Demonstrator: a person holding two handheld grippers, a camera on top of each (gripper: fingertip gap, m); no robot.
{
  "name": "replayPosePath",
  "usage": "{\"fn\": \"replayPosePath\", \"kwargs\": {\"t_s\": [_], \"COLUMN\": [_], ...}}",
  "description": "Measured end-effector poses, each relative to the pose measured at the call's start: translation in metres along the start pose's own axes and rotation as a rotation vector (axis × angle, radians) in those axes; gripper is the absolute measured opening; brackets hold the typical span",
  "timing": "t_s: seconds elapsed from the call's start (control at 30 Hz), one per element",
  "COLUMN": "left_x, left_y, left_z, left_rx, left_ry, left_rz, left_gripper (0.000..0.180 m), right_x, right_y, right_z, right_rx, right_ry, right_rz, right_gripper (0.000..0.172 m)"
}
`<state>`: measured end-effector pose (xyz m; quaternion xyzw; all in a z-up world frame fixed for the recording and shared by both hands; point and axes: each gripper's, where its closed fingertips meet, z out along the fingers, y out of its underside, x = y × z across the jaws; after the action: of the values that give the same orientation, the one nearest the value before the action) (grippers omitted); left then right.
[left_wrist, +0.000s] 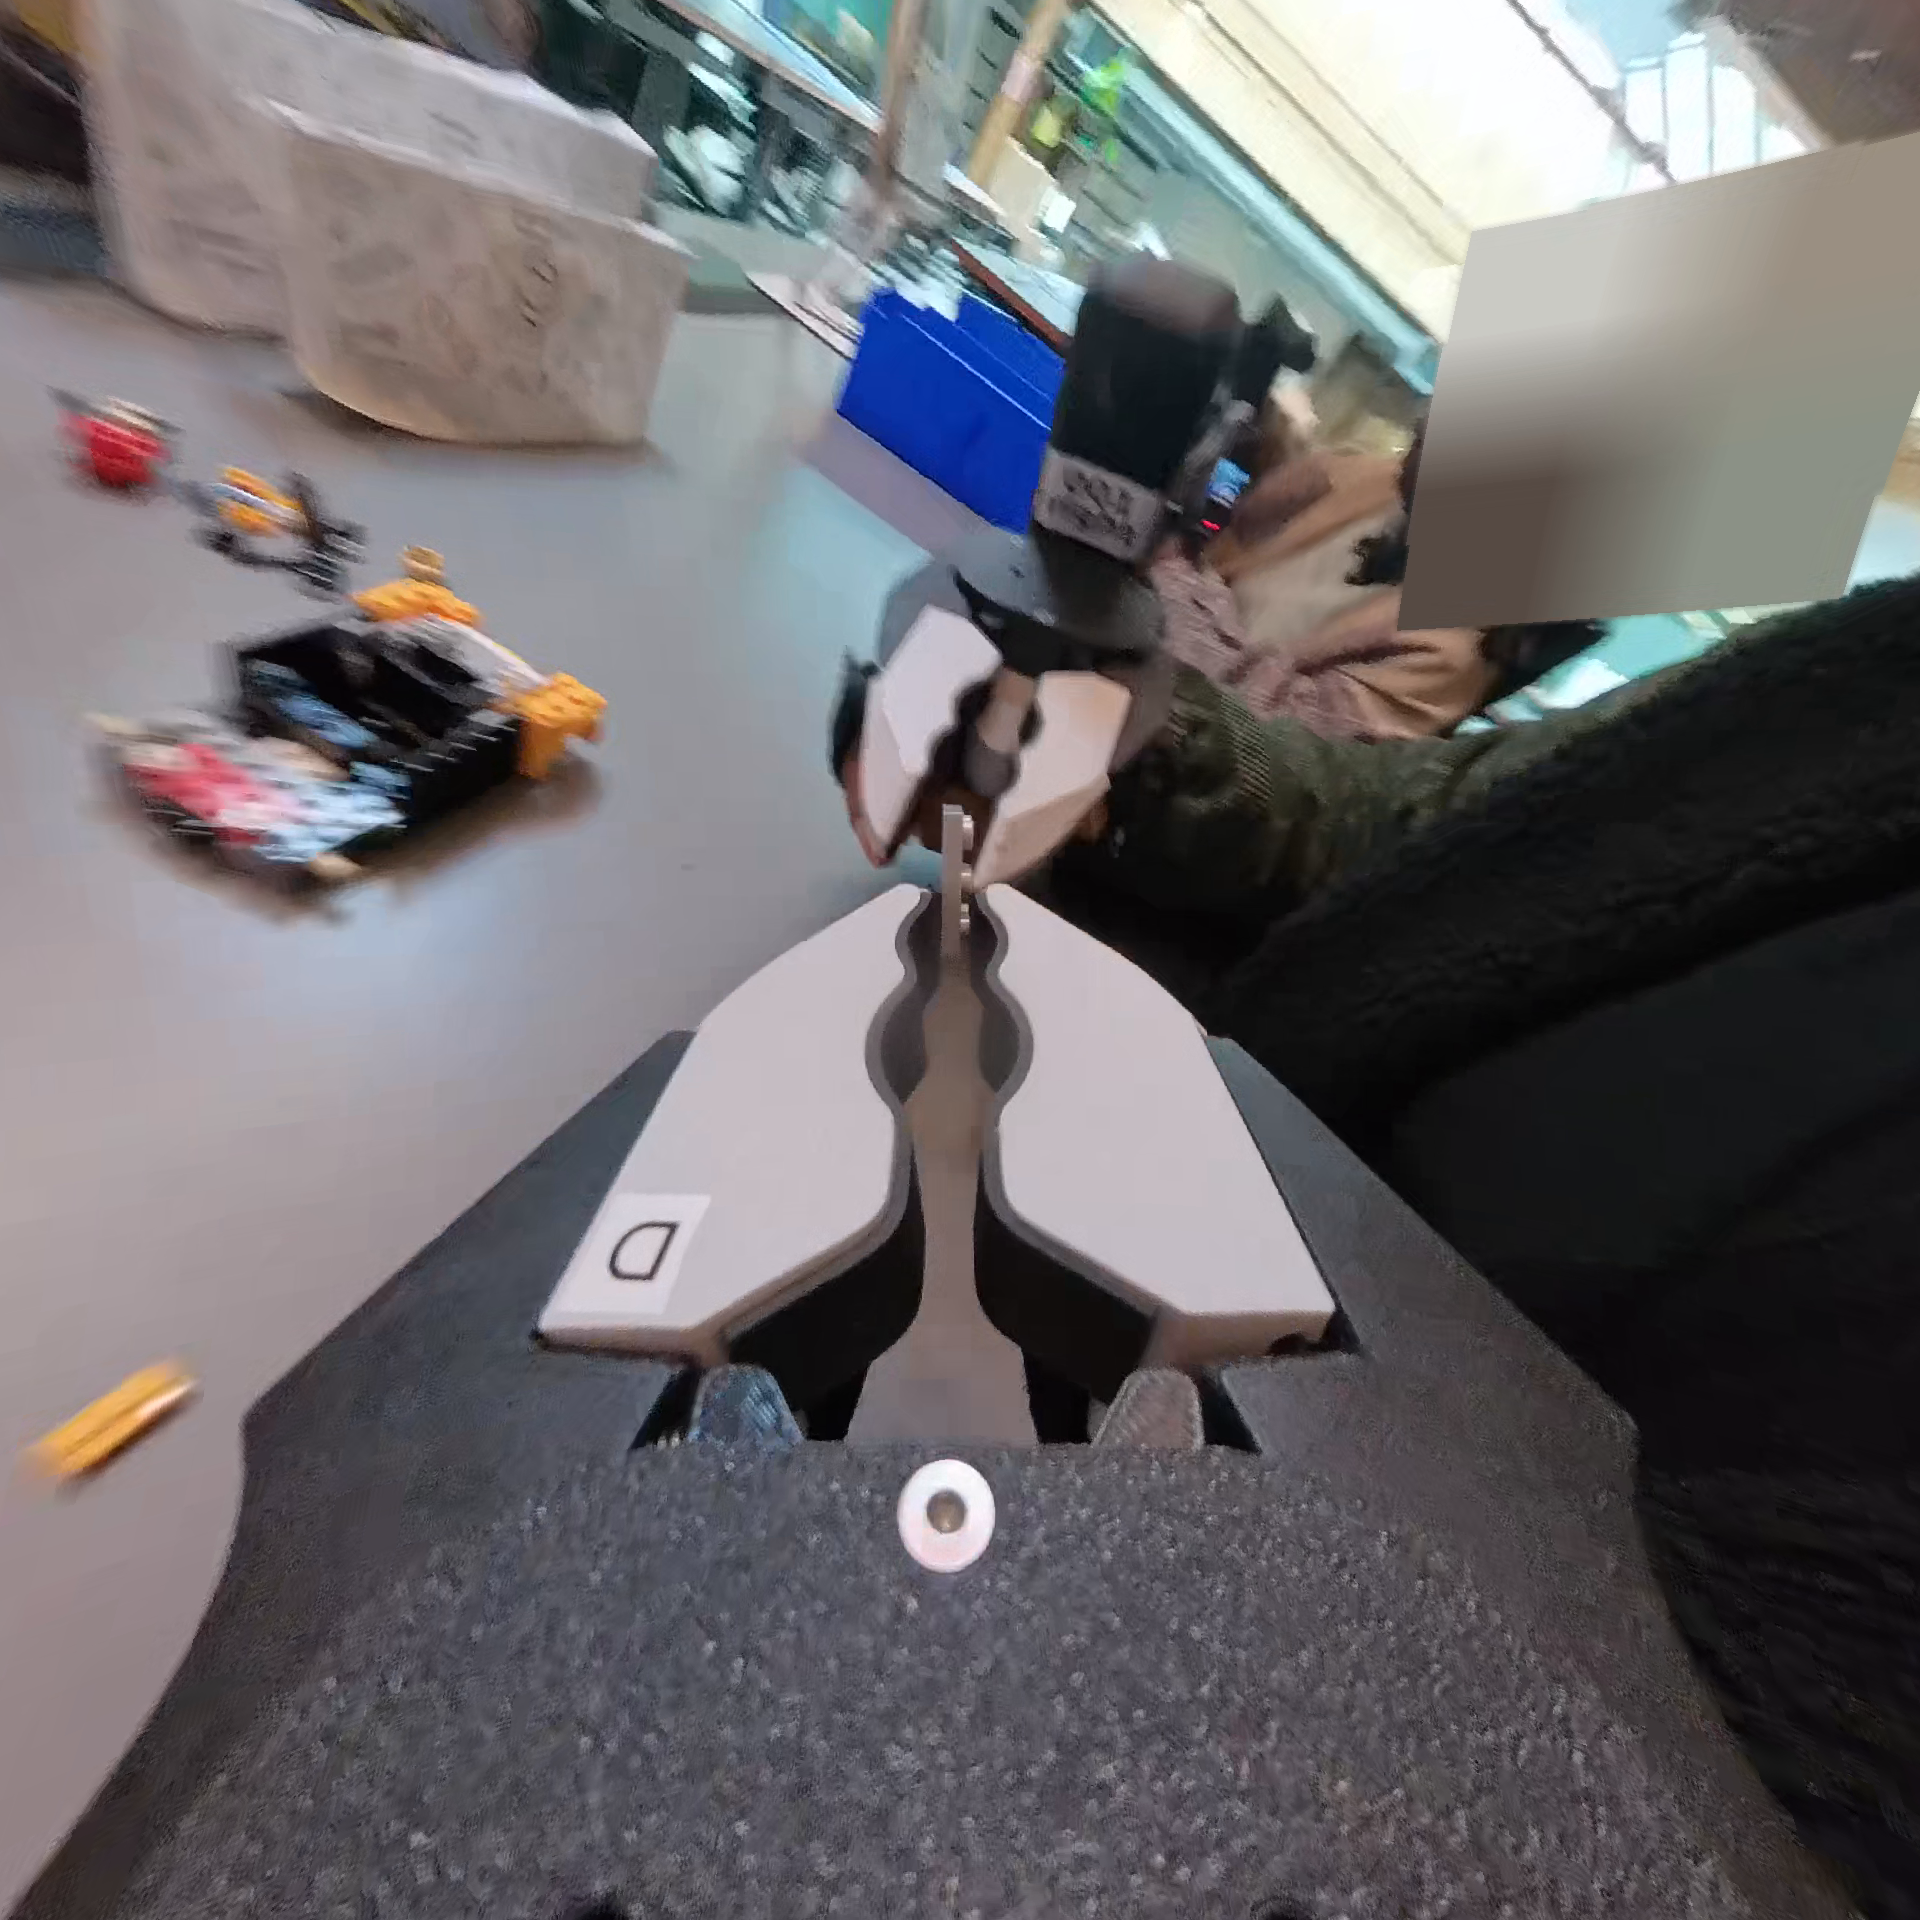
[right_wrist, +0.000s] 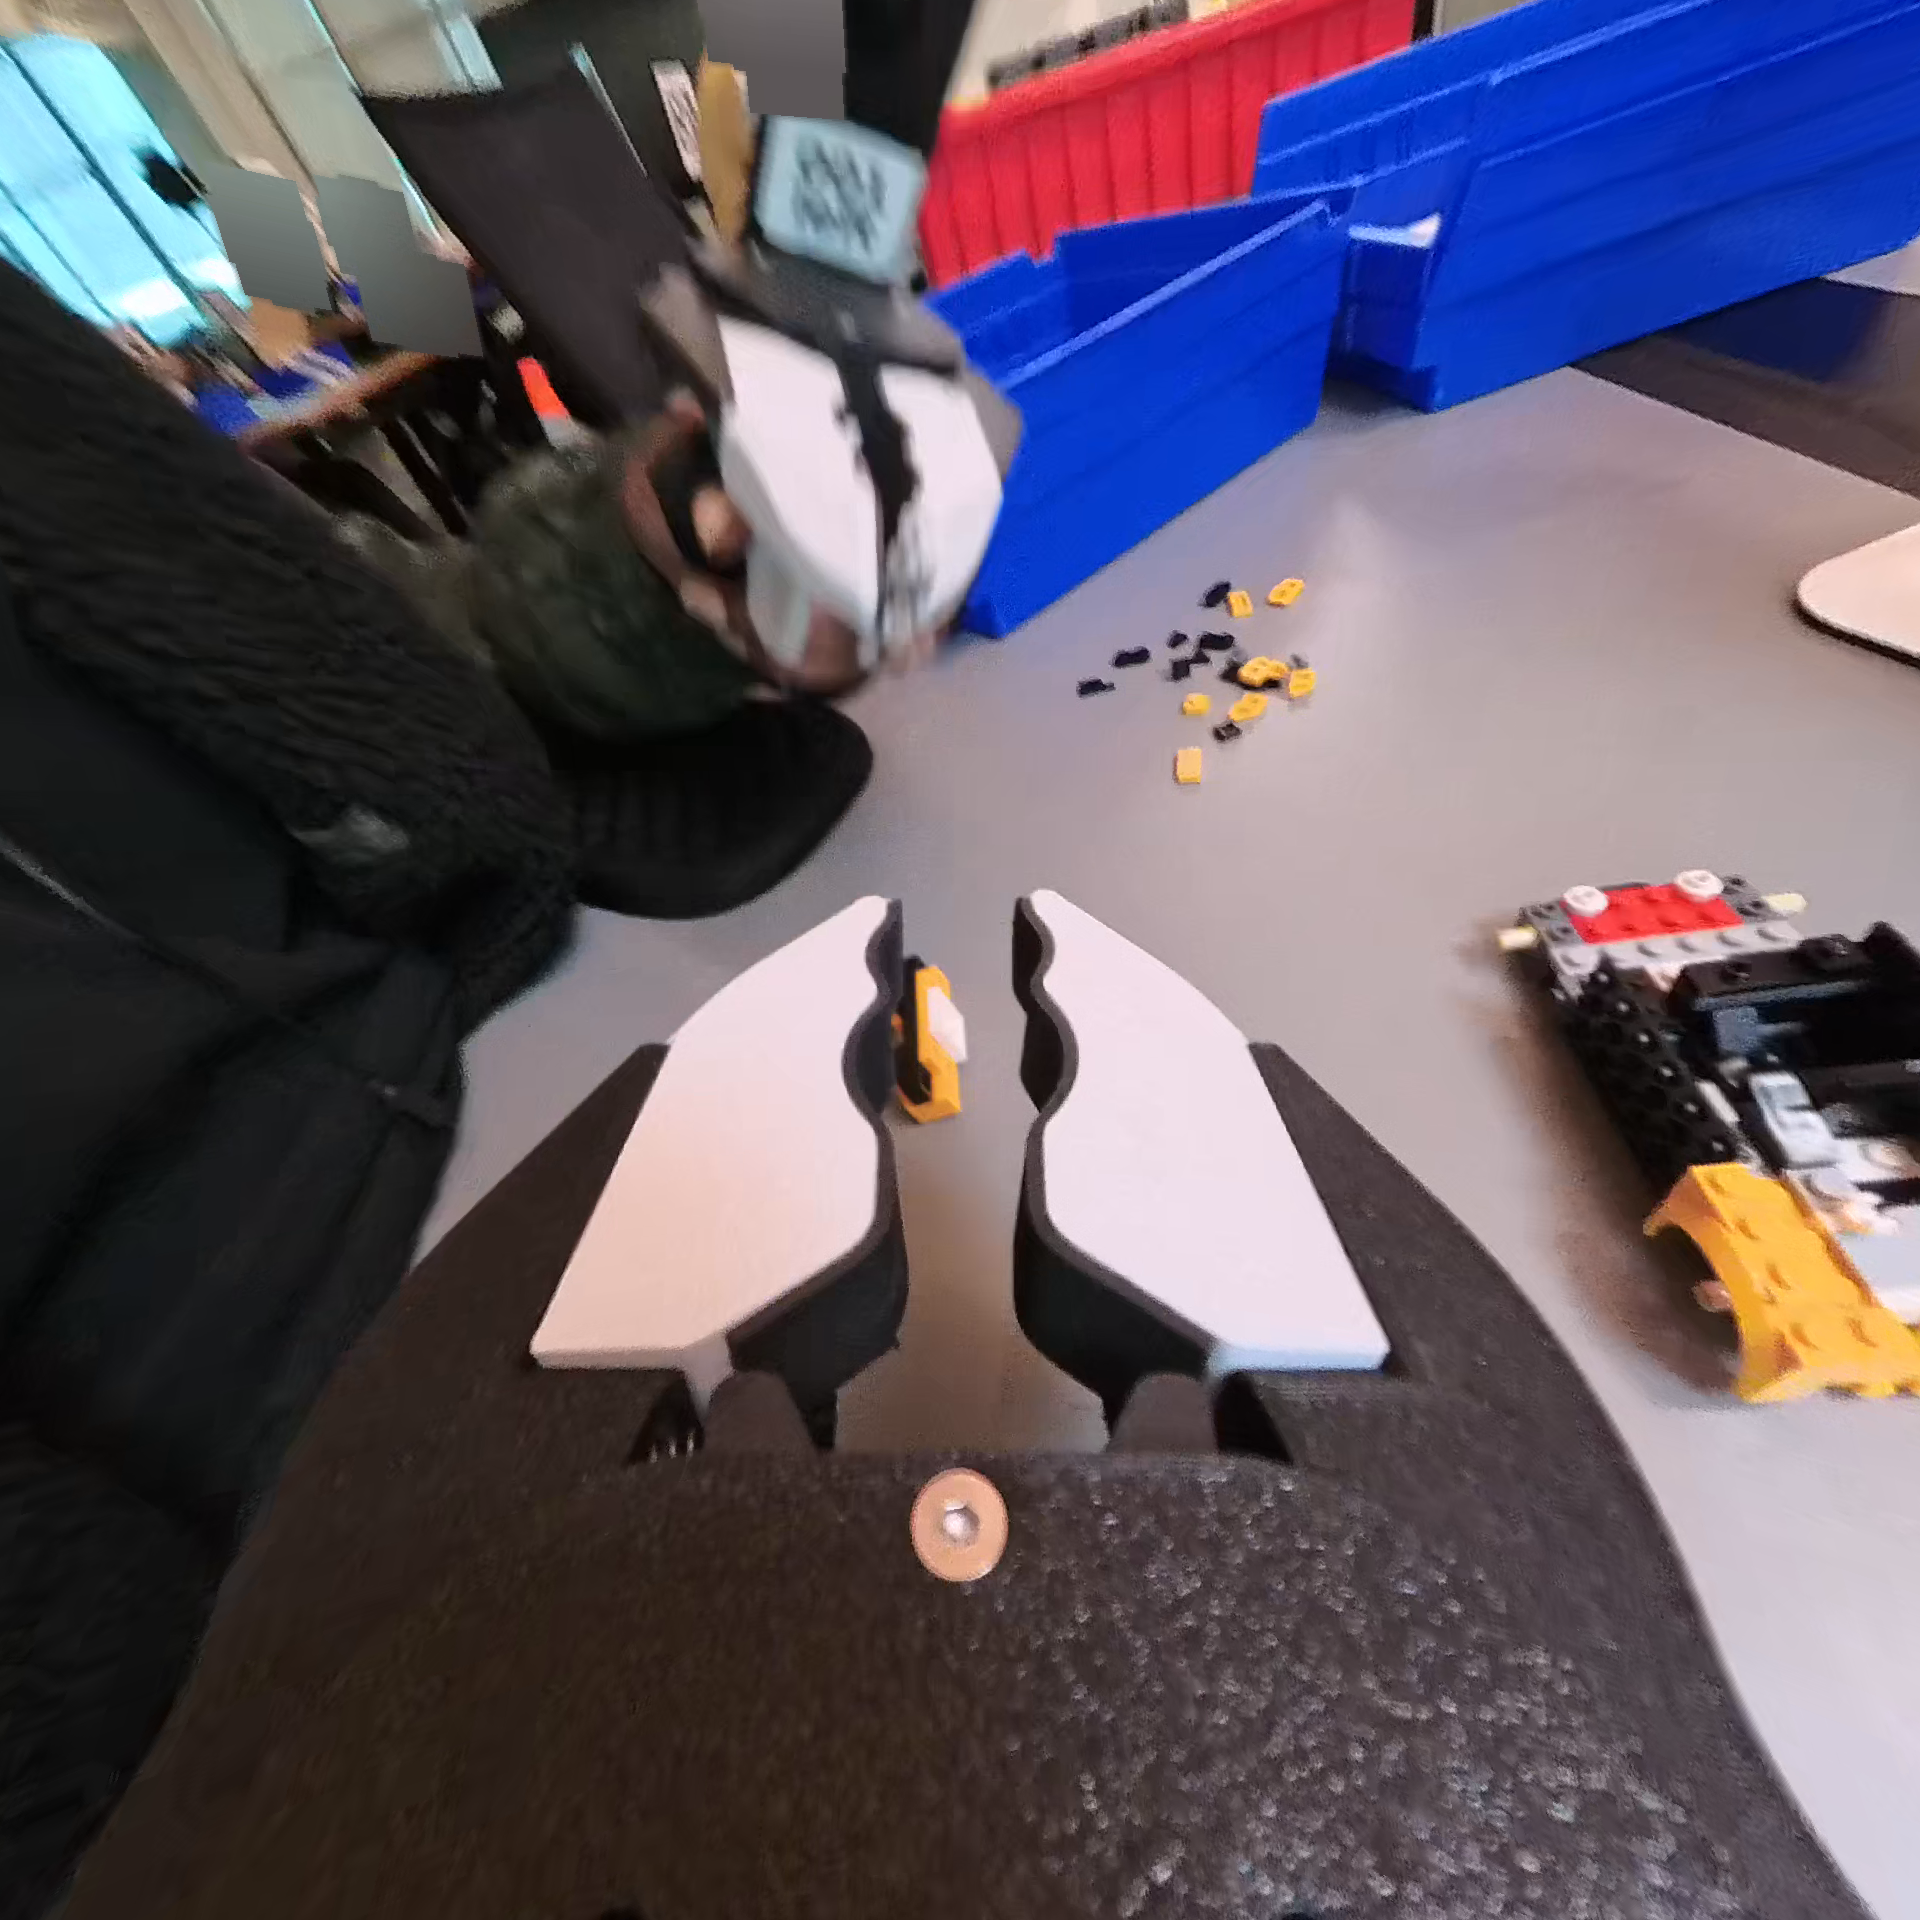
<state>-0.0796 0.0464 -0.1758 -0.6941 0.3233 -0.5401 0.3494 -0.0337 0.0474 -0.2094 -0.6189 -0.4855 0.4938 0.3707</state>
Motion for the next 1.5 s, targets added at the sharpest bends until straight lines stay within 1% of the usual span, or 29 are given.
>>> {"fn": "replayPosePath", "kwargs": {"t_s": [0.07,0.13,0.2,0.27,0.3,0.37,0.47,0.57,0.7,0.77,0.9,1.0,1.03,1.1,1.17,1.23,1.3,1.37,1.43,1.5], "left_x": [-0.008,-0.012,-0.022,-0.037,-0.041,-0.049,-0.061,-0.073,-0.082,-0.083,-0.089,-0.088,-0.085,-0.073,-0.057,-0.04,-0.024,-0.011,-0.002,0.005], "left_y": [-0.018,-0.035,-0.045,-0.043,-0.039,-0.031,-0.018,-0.003,0.007,0.007,0.007,-0.003,-0.009,-0.02,-0.028,-0.028,-0.02,-0.008,0.005,0.018], "left_z": [-0.032,-0.071,-0.114,-0.158,-0.175,-0.204,-0.236,-0.252,-0.255,-0.254,-0.26,-0.266,-0.266,-0.253,-0.224,-0.184,-0.138,-0.093,-0.057,-0.031], "left_rx": [0.043,0.089,0.138,0.132,0.127,0.136,0.162,0.171,0.175,0.183,0.207,0.254,0.266,0.262,0.217,0.136,0.042,-0.039,-0.081,-0.121], "left_ry": [-0.134,-0.226,-0.387,-0.583,-0.639,-0.704,-0.766,-0.777,-0.762,-0.746,-0.775,-0.819,-0.835,-0.815,-0.738,-0.633,-0.515,-0.393,-0.293,-0.22], "left_rz": [0.052,0.052,0.077,0.088,0.074,0.027,-0.045,-0.118,-0.162,-0.174,-0.182,-0.138,-0.1,0.002,0.117,0.241,0.37,0.488,0.552,0.597], "left_gripper": [0.005,0.005,0.005,0.004,0.004,0.005,0.004,0.004,0.007,0.009,0.018,0.021,0.021,0.018,0.016,0.015,0.017,0.022,0.025,0.031], "right_x": [0.003,0.003,0.002,0.0,-0.001,-0.004,-0.006,-0.004,-0.004,-0.003,-0.002,-0.001,-0.001,0.0,-0.003,-0.007,-0.012,-0.017,-0.024,-0.029], "right_y": [0.012,0.025,0.035,0.043,0.046,0.054,0.064,0.07,0.073,0.074,0.075,0.075,0.075,0.076,0.075,0.07,0.06,0.044,0.024,0.005], "right_z": [0.007,0.016,0.024,0.032,0.035,0.04,0.045,0.048,0.049,0.048,0.048,0.048,0.048,0.047,0.047,0.047,0.045,0.042,0.038,0.031], "right_rx": [-0.074,-0.152,-0.215,-0.265,-0.289,-0.338,-0.398,-0.439,-0.453,-0.456,-0.459,-0.461,-0.464,-0.474,-0.477,-0.44,-0.375,-0.275,-0.159,-0.05], "right_ry": [0.044,0.067,0.077,0.078,0.08,0.081,0.089,0.104,0.105,0.109,0.113,0.117,0.12,0.126,0.115,0.084,0.045,-0.005,-0.083,-0.168], "right_rz": [-0.059,-0.109,-0.149,-0.186,-0.206,-0.243,-0.286,-0.314,-0.313,-0.314,-0.314,-0.317,-0.322,-0.347,-0.369,-0.327,-0.237,-0.125,0.008,0.148], "right_gripper": [0.023,0.026,0.028,0.028,0.029,0.03,0.031,0.031,0.031,0.031,0.031,0.03,0.03,0.018,0.017,0.017,0.017,0.017,0.017,0.017]}}
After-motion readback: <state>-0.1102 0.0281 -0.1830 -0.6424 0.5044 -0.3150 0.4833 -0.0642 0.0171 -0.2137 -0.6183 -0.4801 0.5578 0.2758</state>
